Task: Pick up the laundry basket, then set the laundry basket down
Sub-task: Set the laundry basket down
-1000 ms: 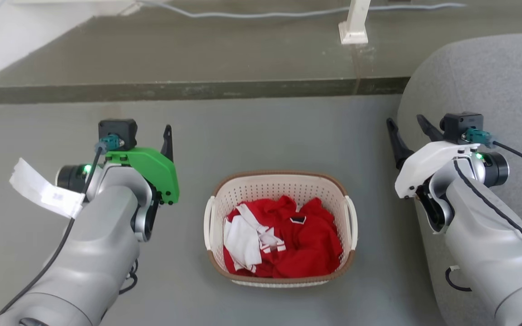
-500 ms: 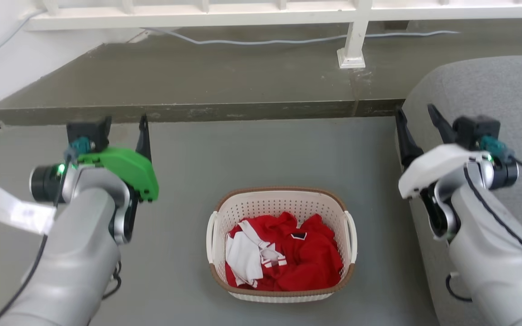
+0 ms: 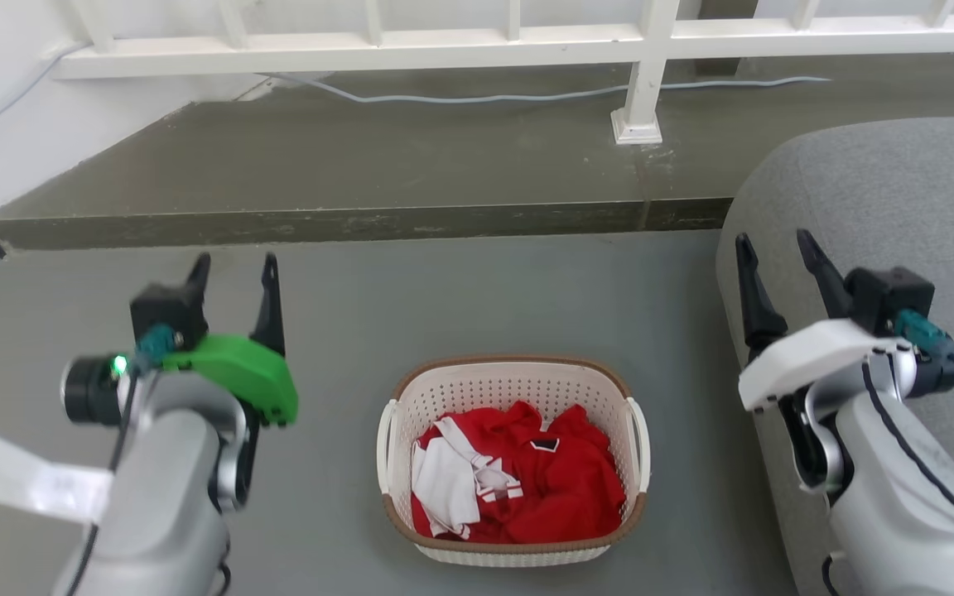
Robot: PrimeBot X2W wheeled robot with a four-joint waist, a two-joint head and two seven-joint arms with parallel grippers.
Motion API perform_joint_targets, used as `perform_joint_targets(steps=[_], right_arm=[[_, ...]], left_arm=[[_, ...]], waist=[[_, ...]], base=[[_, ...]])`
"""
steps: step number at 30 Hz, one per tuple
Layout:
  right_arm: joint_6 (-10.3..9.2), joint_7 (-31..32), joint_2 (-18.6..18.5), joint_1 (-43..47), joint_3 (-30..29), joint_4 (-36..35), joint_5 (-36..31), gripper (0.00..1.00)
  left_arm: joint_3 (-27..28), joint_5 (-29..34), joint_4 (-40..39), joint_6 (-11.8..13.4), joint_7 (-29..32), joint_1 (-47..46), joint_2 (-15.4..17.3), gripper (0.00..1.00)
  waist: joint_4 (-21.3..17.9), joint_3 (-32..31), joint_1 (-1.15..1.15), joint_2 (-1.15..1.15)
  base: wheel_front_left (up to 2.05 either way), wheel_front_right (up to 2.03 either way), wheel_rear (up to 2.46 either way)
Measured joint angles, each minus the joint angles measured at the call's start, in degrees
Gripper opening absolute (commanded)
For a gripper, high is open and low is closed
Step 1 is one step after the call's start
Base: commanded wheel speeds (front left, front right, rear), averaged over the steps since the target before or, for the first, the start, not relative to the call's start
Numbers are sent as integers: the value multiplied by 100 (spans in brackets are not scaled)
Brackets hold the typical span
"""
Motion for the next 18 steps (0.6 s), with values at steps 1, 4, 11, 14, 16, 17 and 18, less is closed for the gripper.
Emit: perform_joint_targets(steps=[1,4,11,14,16,17,18], right_arm=[[-1,-5,3,64,-16,-47,-5,100],[-2,-5,13,283,-57,-157,-55,100],[-57,-5,22,723,-140,-336,-123,100],[-93,-5,31,883,-143,-410,-172,100],[-93,-5,45,967,-156,-457,-194,100],[-94,-5,52,1010,-166,-485,-202,100],[-94,-5,57,1059,-172,-514,-219,100]], left_arm=[[55,48,-81,0,0,118,-22,100],[241,324,-314,0,-1,447,-91,100],[543,719,-740,0,-1,1037,-232,100],[647,934,-907,0,-1,1348,-304,100],[727,1017,-1001,0,-1,1549,-327,100],[758,1040,-1051,0,-1,1644,-341,100],[779,1071,-1093,0,-1,1734,-358,100]], waist=[[-2,-11,0,0],[-4,-47,0,0],[19,-140,0,0],[38,-181,0,0],[43,-195,0,0],[45,-202,0,0],[48,-209,0,0]], base=[[0,0,0],[0,0,0],[0,0,0],[0,0,0],[0,0,0],[0,0,0],[0,0,0]])
